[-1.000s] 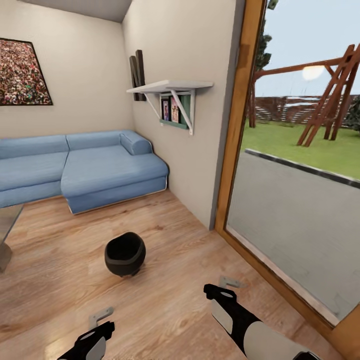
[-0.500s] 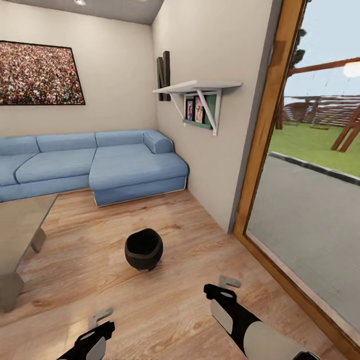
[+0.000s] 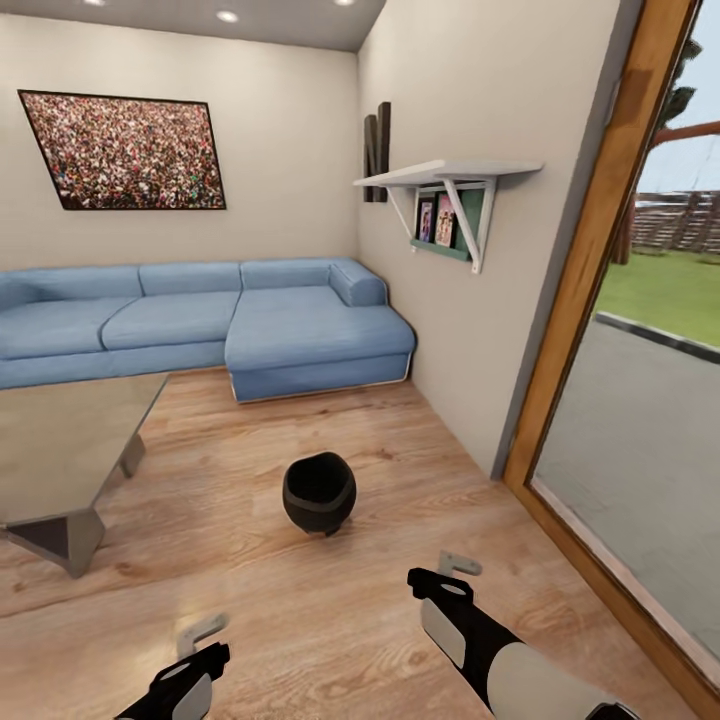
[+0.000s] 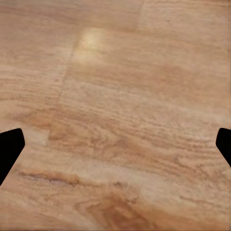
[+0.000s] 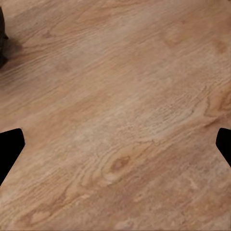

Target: Place each of the two pumpkins and all three candles from the living room inside a cabinet in the living room (use any cabinet), then make sure every cabinet is closed, and position the cauldron so it is next to a table in the living room.

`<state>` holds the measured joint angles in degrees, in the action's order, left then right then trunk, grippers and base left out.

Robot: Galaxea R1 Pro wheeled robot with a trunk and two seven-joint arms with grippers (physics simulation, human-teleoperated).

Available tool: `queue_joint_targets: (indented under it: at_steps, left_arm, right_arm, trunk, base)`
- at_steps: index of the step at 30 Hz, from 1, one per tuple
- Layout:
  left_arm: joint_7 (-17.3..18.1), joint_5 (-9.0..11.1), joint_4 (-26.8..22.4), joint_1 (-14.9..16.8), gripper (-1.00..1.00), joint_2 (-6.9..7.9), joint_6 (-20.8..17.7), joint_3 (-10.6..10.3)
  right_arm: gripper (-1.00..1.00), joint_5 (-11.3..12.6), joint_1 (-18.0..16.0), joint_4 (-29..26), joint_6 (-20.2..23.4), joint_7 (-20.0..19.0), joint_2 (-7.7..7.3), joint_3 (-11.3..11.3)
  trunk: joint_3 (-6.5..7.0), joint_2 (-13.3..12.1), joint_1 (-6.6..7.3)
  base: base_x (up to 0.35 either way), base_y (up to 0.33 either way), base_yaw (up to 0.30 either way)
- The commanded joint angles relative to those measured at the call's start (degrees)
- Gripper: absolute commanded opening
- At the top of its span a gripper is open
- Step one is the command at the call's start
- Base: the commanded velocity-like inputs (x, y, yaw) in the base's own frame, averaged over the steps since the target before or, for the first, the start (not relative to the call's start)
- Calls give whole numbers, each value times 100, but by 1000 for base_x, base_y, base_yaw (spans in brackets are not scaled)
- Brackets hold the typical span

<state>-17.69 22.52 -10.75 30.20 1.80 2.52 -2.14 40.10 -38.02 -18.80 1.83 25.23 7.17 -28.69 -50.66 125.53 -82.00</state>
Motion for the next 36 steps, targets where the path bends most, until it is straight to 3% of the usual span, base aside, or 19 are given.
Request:
queue_joint_targets:
  at_steps: [1,22,30,36]
  left_arm:
    - [-16,42,2,4,100,0,21,-24]
    - [-16,40,71,4,100,-5,21,-24]
    - [-16,33,73,4,100,-5,22,-24]
    - [-16,39,72,4,100,-5,21,-24]
  right_arm:
    - [100,33,-3,-10,19,43,-5,-48]
    - [100,32,-3,-10,19,40,-5,-48]
    - [100,33,-3,-10,19,36,-5,-48]
    - [100,33,-3,-10,19,36,-5,-48]
  trunk:
    - [-5,2,1]
    - [-5,2,1]
    - [-5,2,1]
    - [-5,2,1]
  base:
    - [0,-71,281]
    - [0,-73,282]
    - [2,-205,282]
    - [65,-80,138]
